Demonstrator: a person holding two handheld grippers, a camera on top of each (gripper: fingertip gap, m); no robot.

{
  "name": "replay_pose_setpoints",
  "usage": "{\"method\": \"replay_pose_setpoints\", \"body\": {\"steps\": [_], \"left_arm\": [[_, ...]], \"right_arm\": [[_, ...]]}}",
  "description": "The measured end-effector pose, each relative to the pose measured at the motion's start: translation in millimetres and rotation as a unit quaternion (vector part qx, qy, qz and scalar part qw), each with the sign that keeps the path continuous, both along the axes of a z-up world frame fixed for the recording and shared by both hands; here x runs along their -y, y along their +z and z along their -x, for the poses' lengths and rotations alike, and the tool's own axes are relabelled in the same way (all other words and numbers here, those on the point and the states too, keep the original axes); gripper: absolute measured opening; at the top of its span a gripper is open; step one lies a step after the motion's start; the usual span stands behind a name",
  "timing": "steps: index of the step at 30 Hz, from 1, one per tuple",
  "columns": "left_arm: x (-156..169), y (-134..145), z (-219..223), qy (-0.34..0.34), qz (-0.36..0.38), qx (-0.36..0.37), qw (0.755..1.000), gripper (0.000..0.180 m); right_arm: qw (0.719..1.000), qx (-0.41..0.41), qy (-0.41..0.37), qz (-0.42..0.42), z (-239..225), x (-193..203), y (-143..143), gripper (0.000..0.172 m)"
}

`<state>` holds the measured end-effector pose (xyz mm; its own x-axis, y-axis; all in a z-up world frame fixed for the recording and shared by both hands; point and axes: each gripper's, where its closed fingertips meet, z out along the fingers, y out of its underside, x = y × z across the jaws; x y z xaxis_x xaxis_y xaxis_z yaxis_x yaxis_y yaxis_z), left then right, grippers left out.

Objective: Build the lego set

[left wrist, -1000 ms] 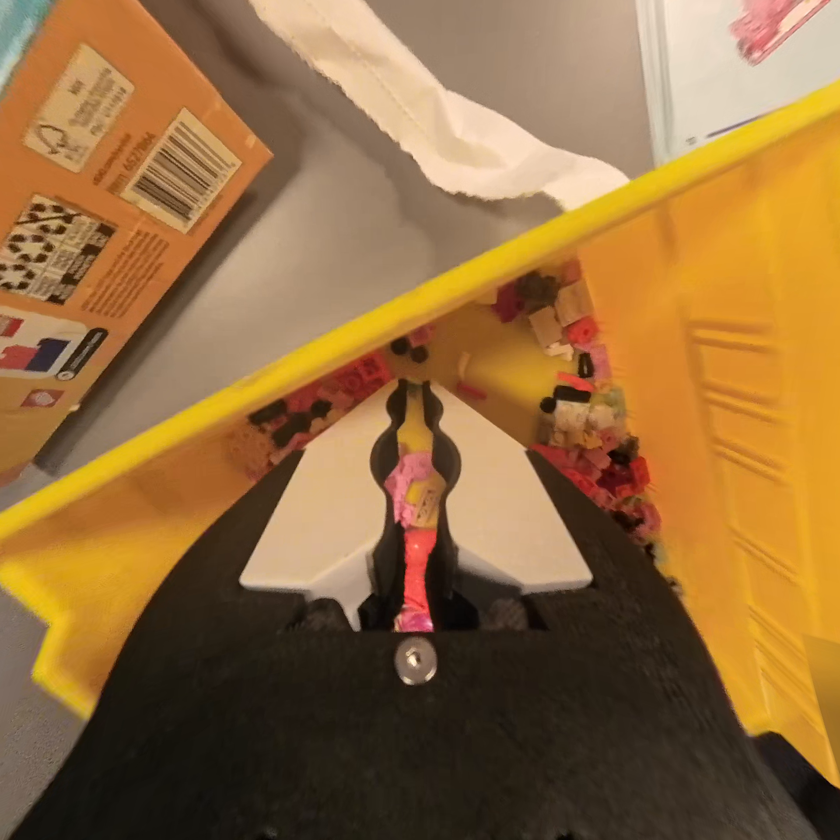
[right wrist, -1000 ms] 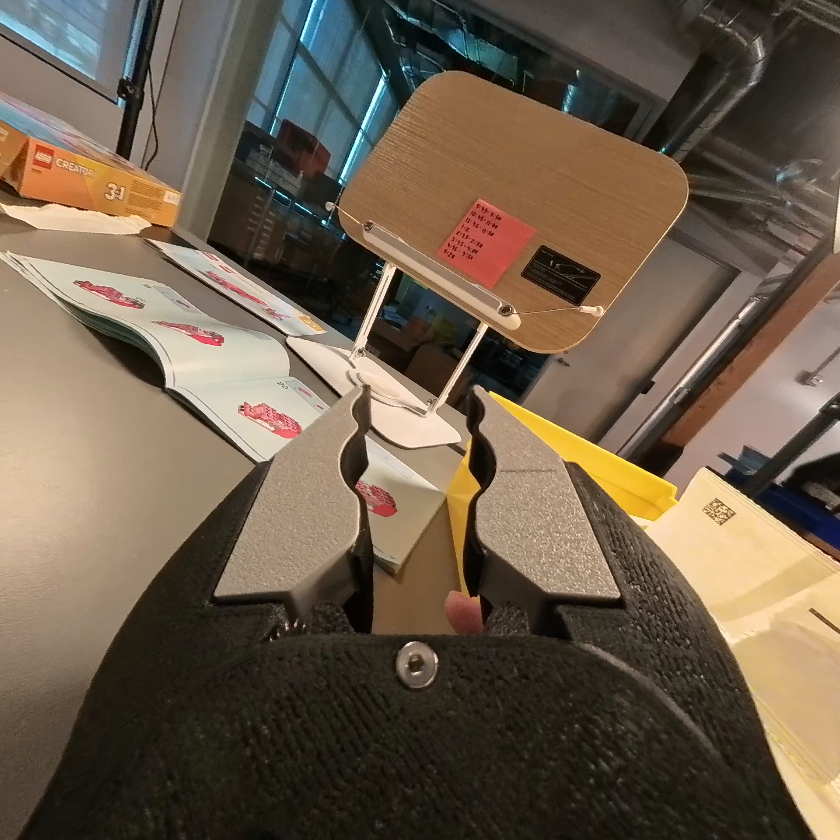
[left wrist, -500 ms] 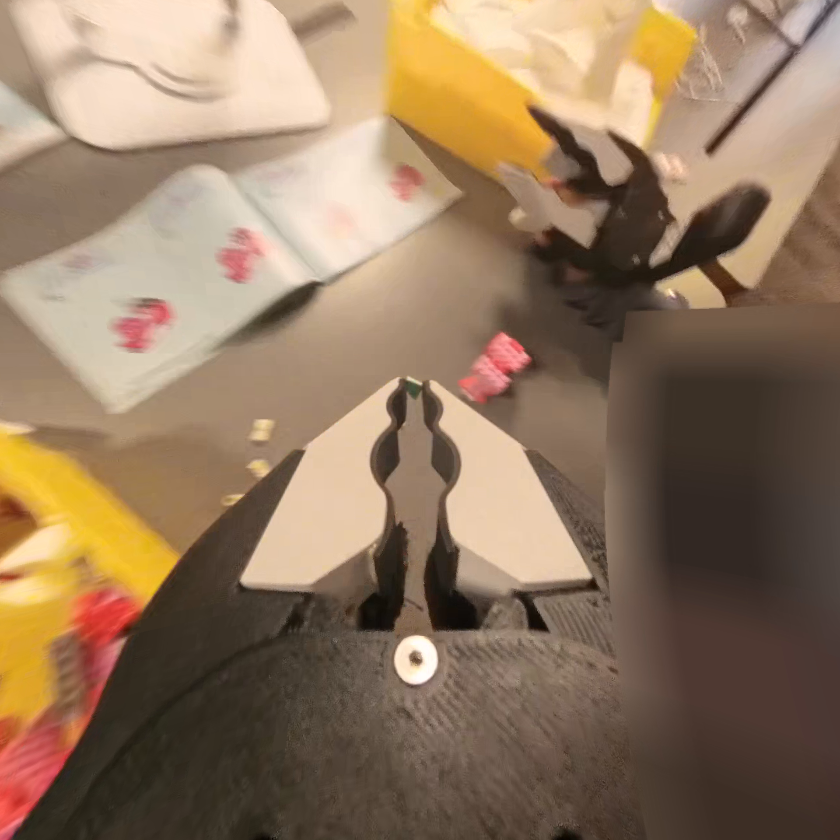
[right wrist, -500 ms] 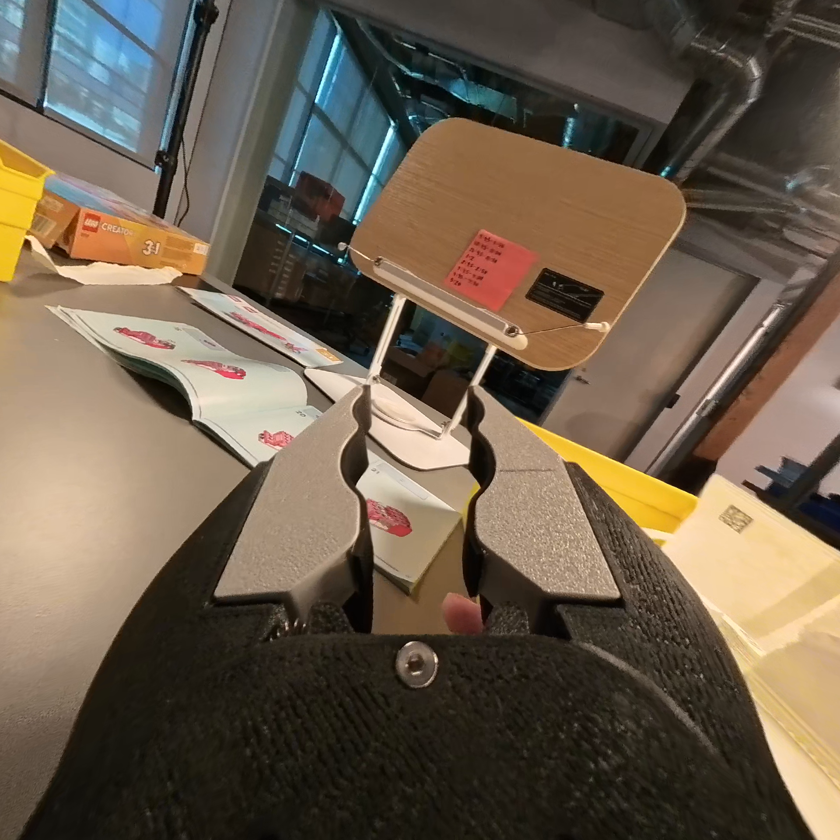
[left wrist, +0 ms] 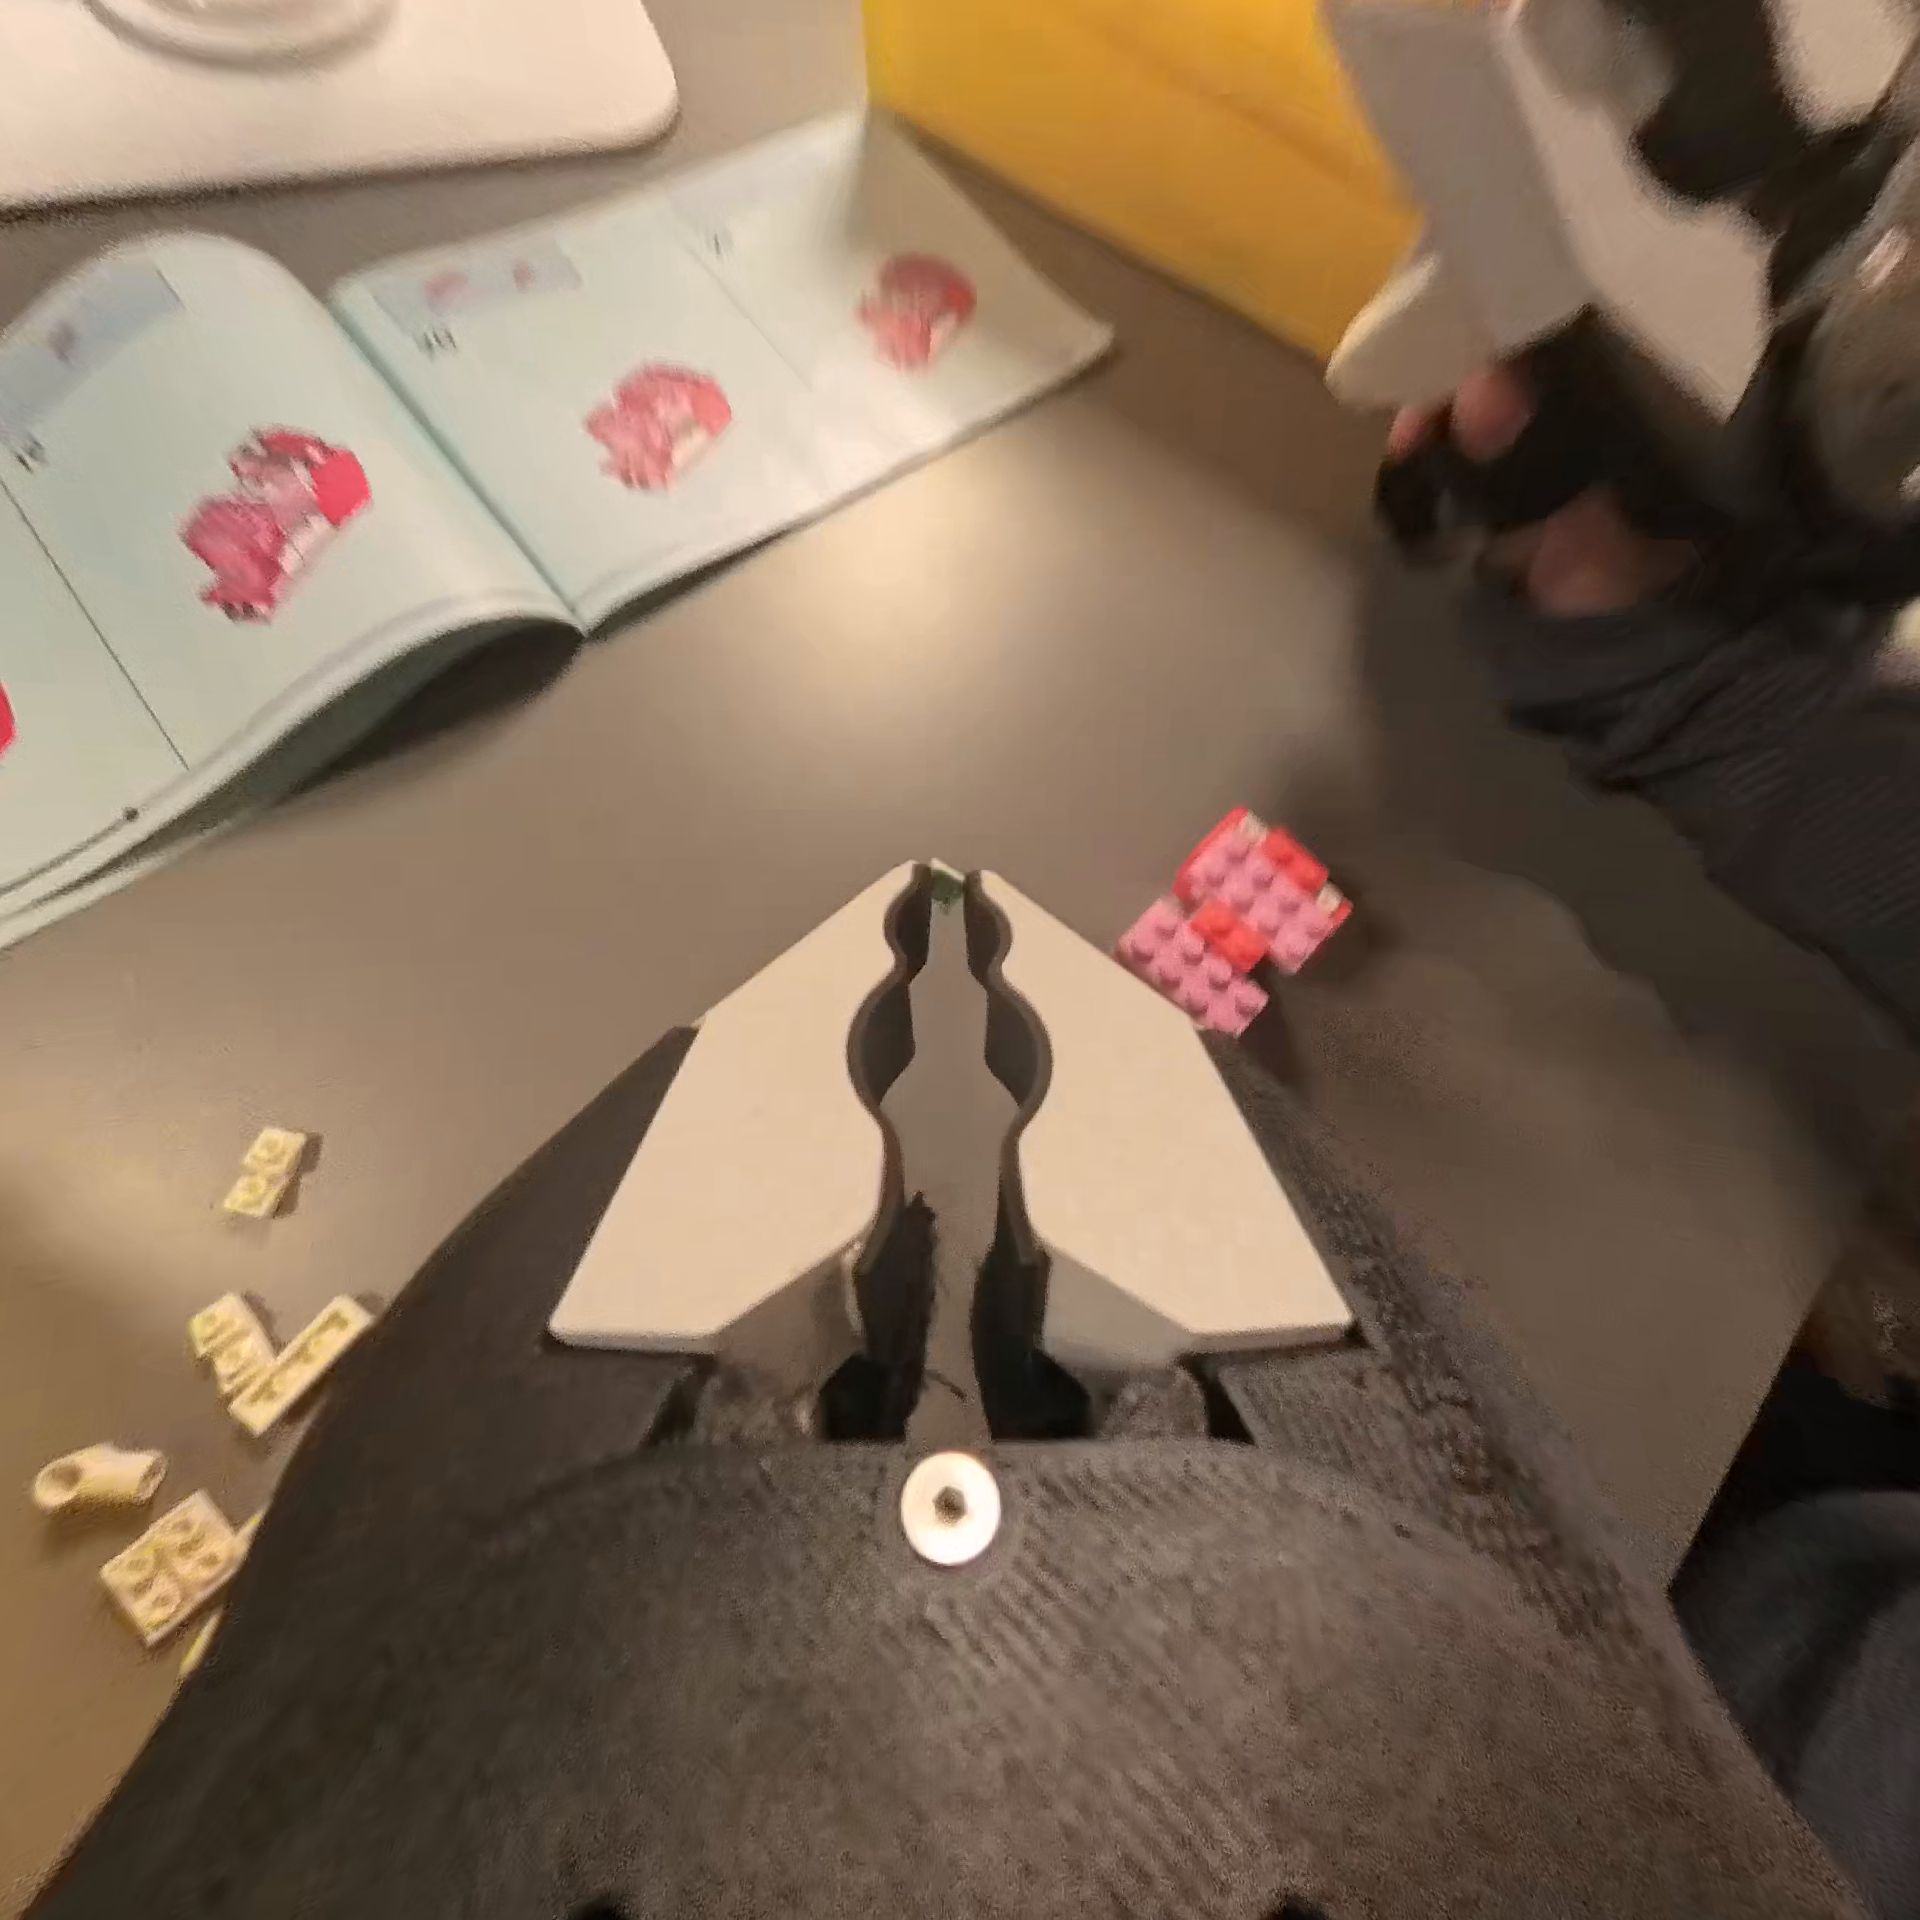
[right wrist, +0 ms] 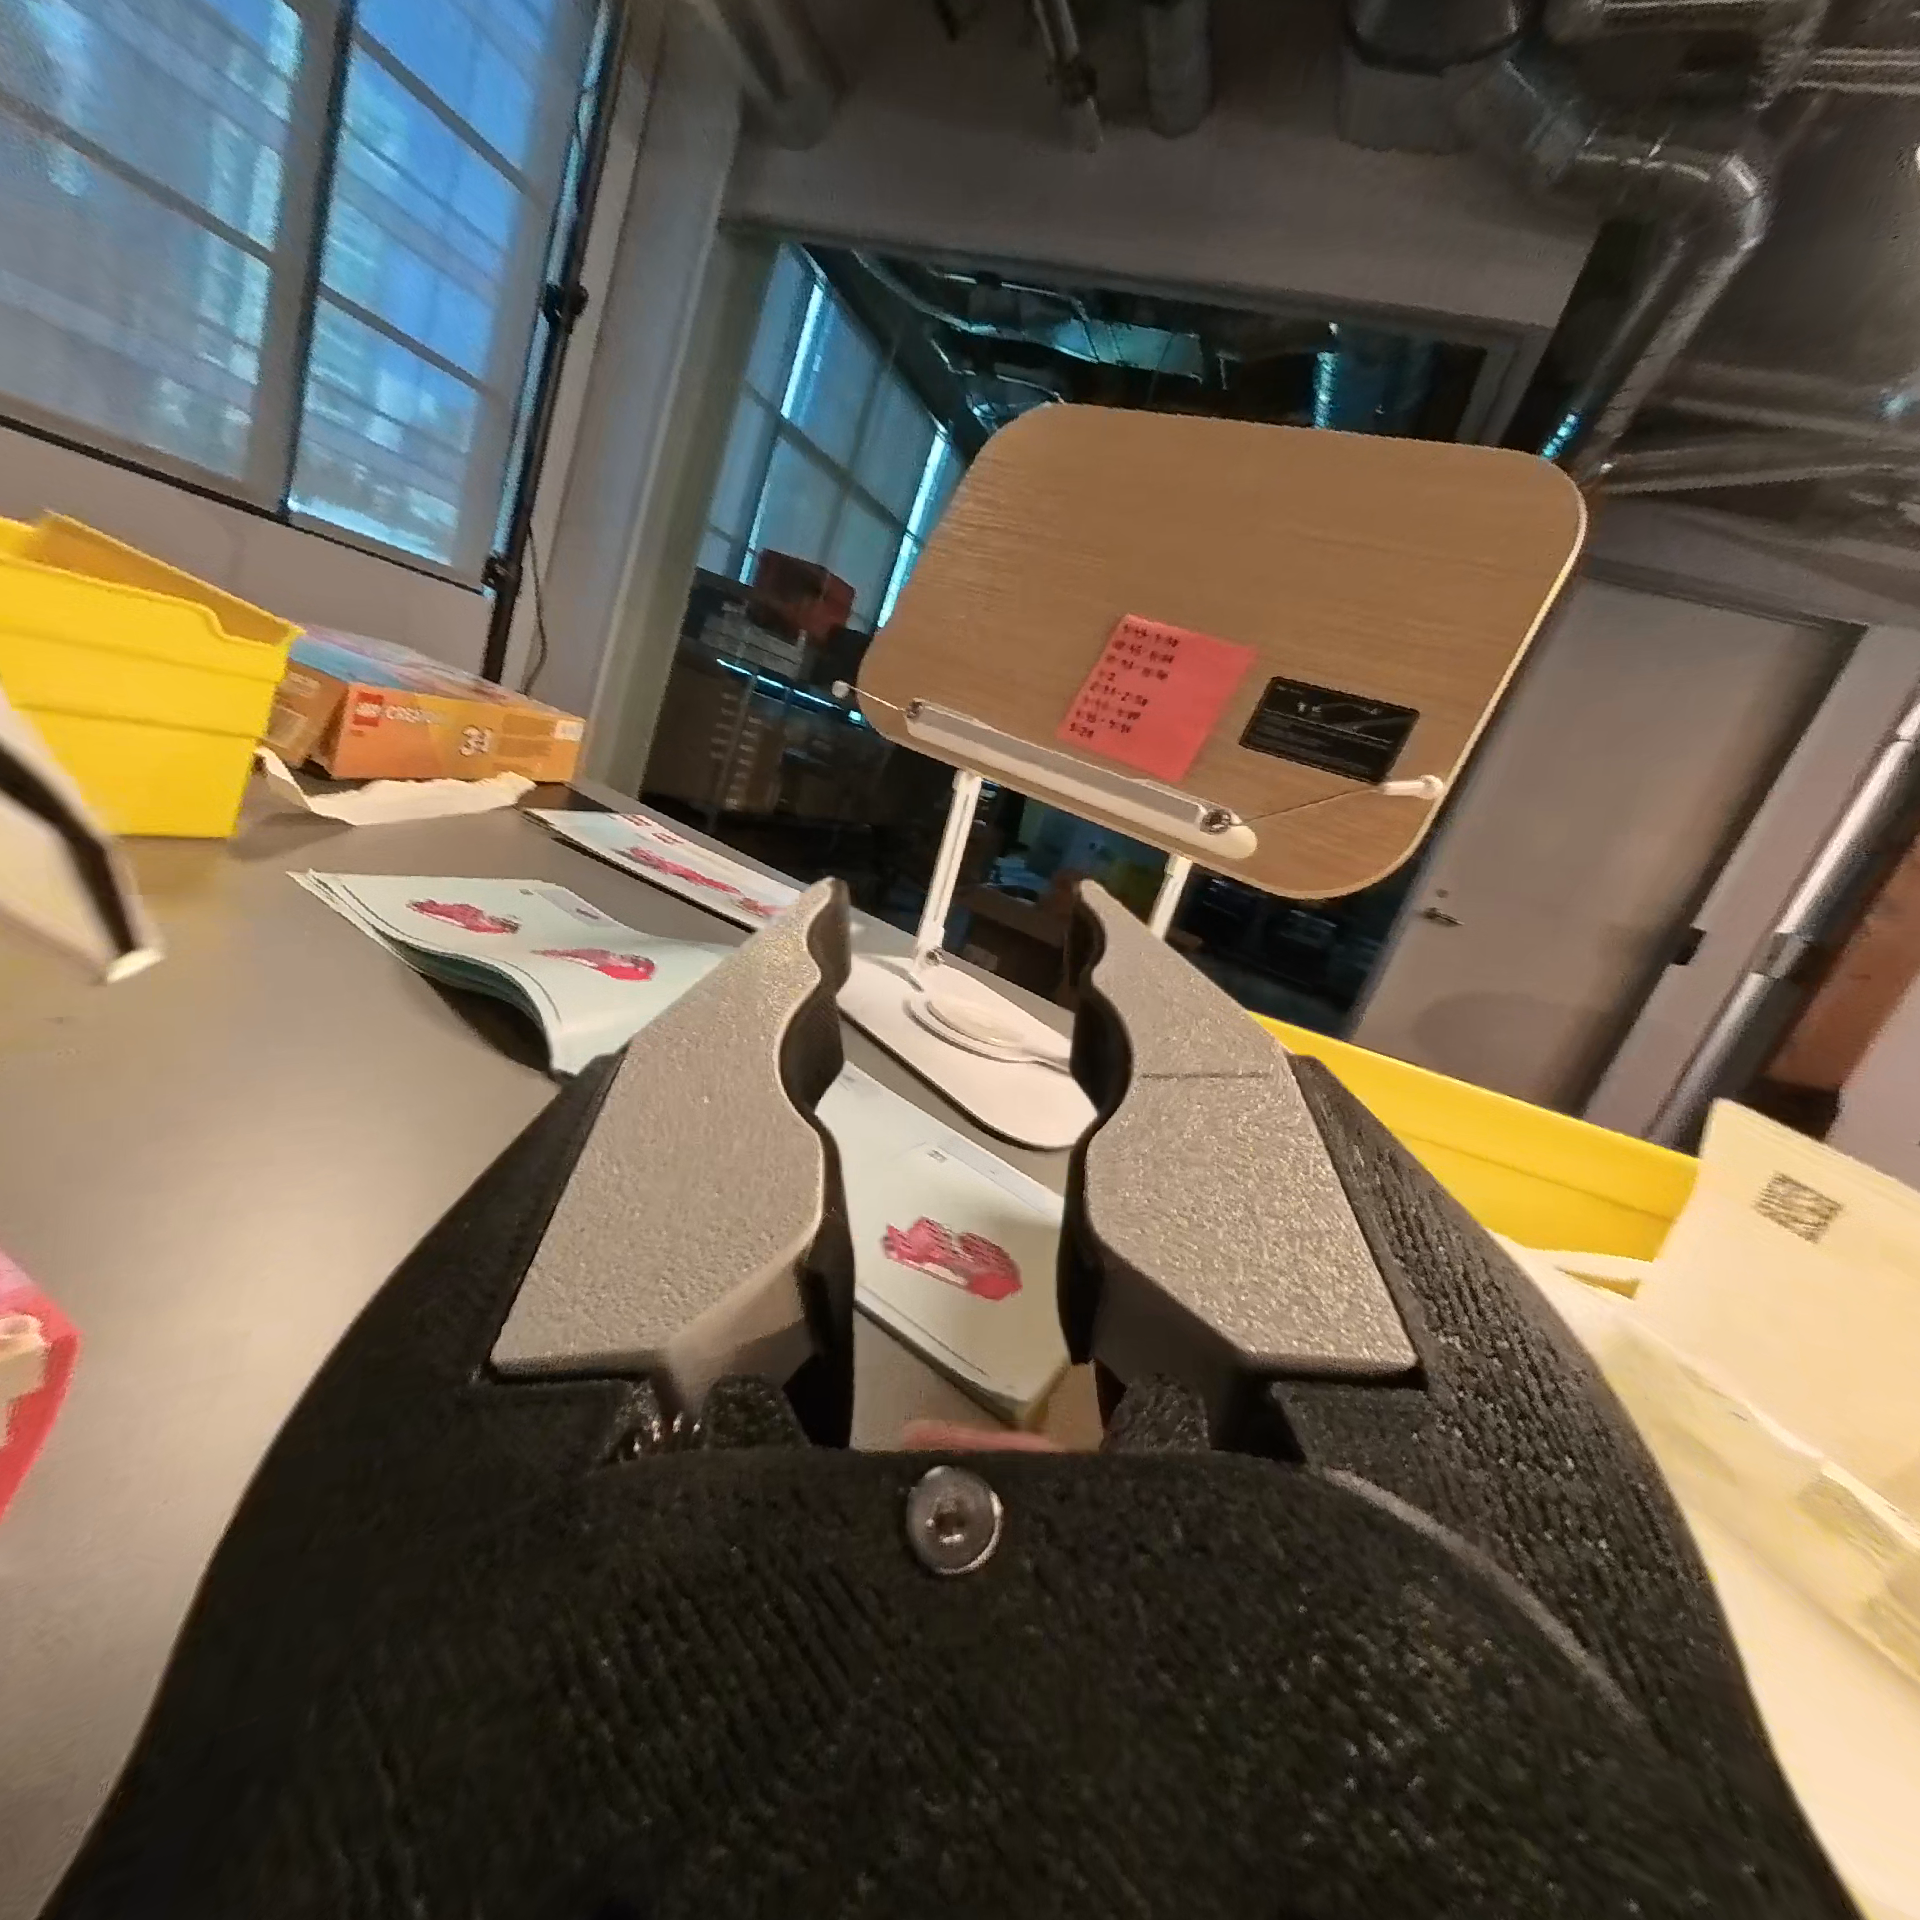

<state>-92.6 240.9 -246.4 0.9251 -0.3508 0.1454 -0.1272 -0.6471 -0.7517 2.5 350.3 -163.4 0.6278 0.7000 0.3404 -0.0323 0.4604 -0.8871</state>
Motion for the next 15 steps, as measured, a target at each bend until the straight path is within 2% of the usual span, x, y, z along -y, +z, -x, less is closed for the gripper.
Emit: {"method": "replay_pose_setpoints", "body": {"steps": [2, 4, 8, 11, 13, 15], "left_arm": [[-8.1, 15.8, 3.2, 0.010, -0.037, 0.040, 0.998, 0.005], [-13.7, 15.0, 10.2, 0.014, -0.038, 0.043, 0.998, 0.005], [-14.0, -24.7, 16.4, -0.021, 0.070, -0.023, 0.997, 0.005], [-16.3, -27.4, 11.8, -0.039, 0.108, -0.015, 0.993, 0.005], [-21.1, -18.8, 7.3, -0.046, 0.100, 0.018, 0.994, 0.005], [-26.0, -0.9, -3.3, -0.057, 0.070, 0.102, 0.991, 0.005]], "right_arm": [[1.000, -0.001, 0.021, 0.007, 7.3, 5.4, -1.3, 0.040], [0.999, 0.014, 0.033, 0.004, 15.2, 11.0, -5.2, 0.040], [0.997, 0.031, 0.065, 0.003, 25.7, 20.5, -9.7, 0.040], [0.996, 0.036, 0.076, 0.003, 27.8, 24.2, -11.0, 0.039], [0.996, 0.037, 0.080, 0.001, 28.8, 26.1, -11.0, 0.039], [0.995, 0.037, 0.090, -0.005, 29.5, 31.4, -10.0, 0.039]]}}
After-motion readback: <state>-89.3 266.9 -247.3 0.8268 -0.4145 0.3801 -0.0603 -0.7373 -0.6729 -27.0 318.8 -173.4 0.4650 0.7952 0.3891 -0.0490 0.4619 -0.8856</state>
